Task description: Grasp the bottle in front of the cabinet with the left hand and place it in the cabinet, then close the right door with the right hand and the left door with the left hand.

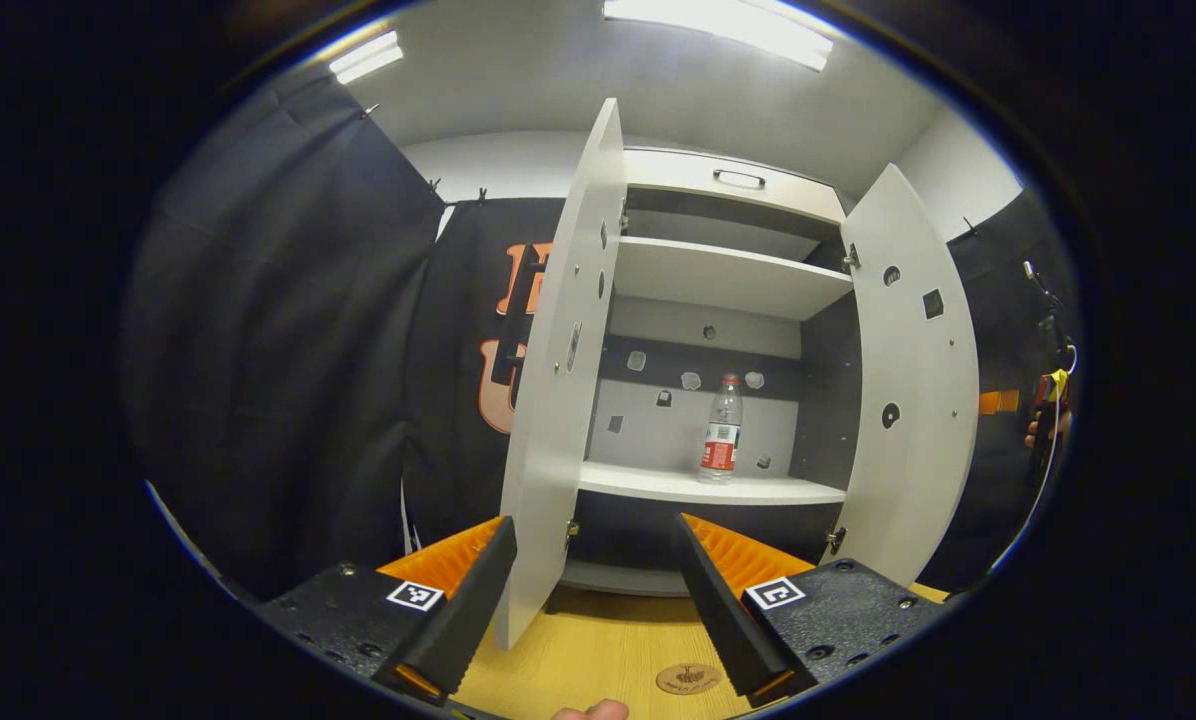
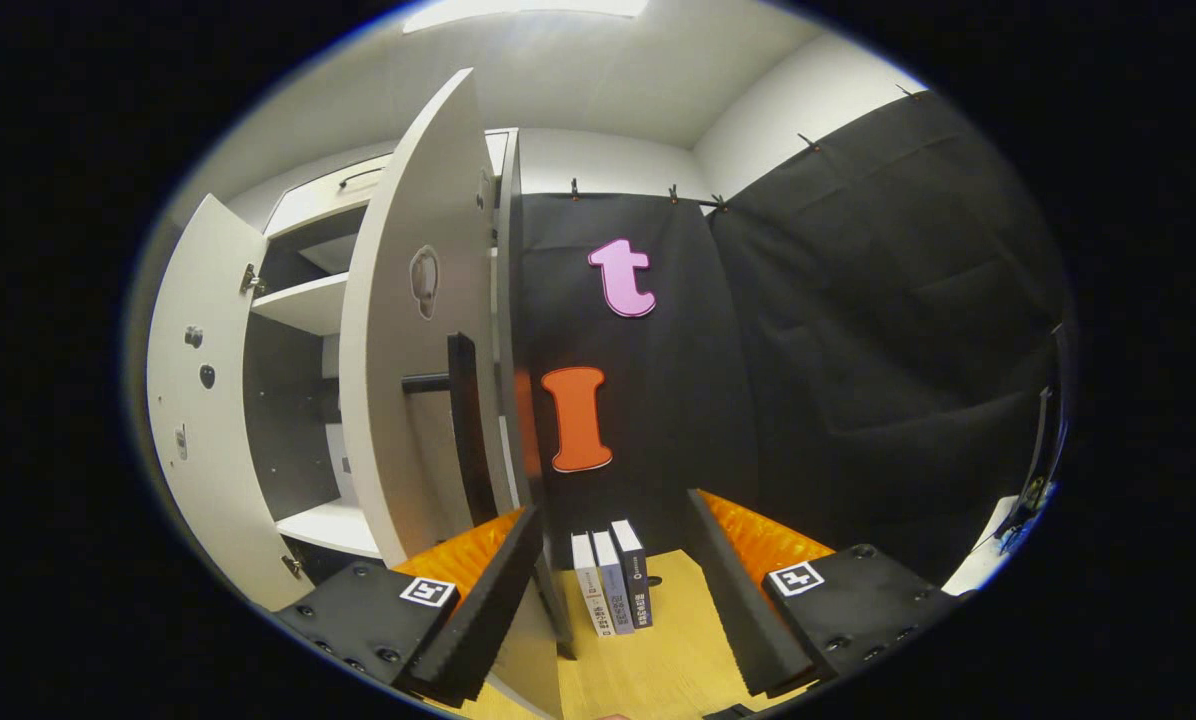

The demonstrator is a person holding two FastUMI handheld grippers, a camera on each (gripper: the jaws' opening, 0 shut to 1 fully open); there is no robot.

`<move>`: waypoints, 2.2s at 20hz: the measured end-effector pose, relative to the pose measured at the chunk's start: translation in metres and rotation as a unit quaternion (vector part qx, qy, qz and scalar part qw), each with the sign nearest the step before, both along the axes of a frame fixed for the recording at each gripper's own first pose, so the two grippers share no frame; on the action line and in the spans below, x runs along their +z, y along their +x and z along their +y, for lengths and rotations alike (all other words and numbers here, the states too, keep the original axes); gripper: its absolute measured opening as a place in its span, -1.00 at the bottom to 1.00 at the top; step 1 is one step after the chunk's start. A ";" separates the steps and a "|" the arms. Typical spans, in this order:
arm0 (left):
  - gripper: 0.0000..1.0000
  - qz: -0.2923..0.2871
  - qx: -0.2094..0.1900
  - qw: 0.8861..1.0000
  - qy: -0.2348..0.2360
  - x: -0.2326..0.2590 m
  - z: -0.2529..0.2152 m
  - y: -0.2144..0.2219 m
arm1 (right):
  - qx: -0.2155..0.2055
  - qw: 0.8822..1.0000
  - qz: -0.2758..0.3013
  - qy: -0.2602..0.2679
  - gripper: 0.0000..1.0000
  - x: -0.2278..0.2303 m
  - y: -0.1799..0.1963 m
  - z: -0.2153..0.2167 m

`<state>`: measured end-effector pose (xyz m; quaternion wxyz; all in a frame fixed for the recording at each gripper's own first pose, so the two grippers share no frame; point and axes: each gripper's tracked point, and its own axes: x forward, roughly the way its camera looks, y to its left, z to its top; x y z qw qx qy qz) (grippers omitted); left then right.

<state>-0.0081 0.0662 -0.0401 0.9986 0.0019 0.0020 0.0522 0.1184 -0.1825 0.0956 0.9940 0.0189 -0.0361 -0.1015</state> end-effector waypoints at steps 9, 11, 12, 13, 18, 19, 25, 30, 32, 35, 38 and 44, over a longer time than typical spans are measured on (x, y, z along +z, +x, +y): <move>0.89 -0.006 -0.005 1.000 0.006 0.009 -0.002 0.002 | 0.074 0.997 0.001 0.009 0.95 -0.006 0.008 0.068; 0.89 -0.010 0.001 1.000 0.009 0.013 0.002 0.001 | 0.086 0.996 0.003 0.011 0.95 -0.010 0.012 0.079; 0.89 -0.011 0.003 1.000 0.008 0.015 0.002 -0.001 | 0.093 0.996 0.003 0.013 0.95 -0.011 0.015 0.086; 0.89 -0.011 0.005 1.000 0.007 0.016 0.003 -0.002 | 0.099 0.995 0.004 0.016 0.95 -0.012 0.017 0.093; 0.89 -0.008 0.006 1.000 -0.011 0.015 0.004 -0.002 | 0.133 0.991 0.007 0.011 0.95 -0.017 0.036 0.129; 0.89 -0.009 0.006 1.000 -0.020 0.016 0.004 -0.001 | 0.146 0.989 0.011 0.009 0.95 -0.018 0.041 0.140; 0.89 -0.027 0.041 0.997 -0.053 0.034 0.027 -0.006 | 0.178 0.984 0.013 0.006 0.95 -0.016 0.052 0.174; 0.89 -0.027 0.084 0.994 -0.058 0.041 0.065 -0.019 | 0.195 0.980 0.023 0.004 0.95 -0.021 0.074 0.198; 0.89 -0.026 0.104 0.993 -0.056 0.042 0.079 -0.027 | 0.200 0.979 0.030 0.003 0.95 -0.025 0.086 0.208; 0.84 -0.018 0.124 0.991 -0.052 0.044 0.104 -0.032 | 0.200 0.979 0.025 0.008 0.94 -0.028 0.097 0.214; 0.89 -0.021 0.150 0.986 -0.064 0.050 0.135 -0.035 | 0.199 0.980 0.023 0.011 0.94 -0.033 0.112 0.221; 0.91 -0.041 0.150 0.983 -0.101 0.068 0.170 0.000 | 0.178 0.984 0.011 0.004 0.94 -0.034 0.121 0.229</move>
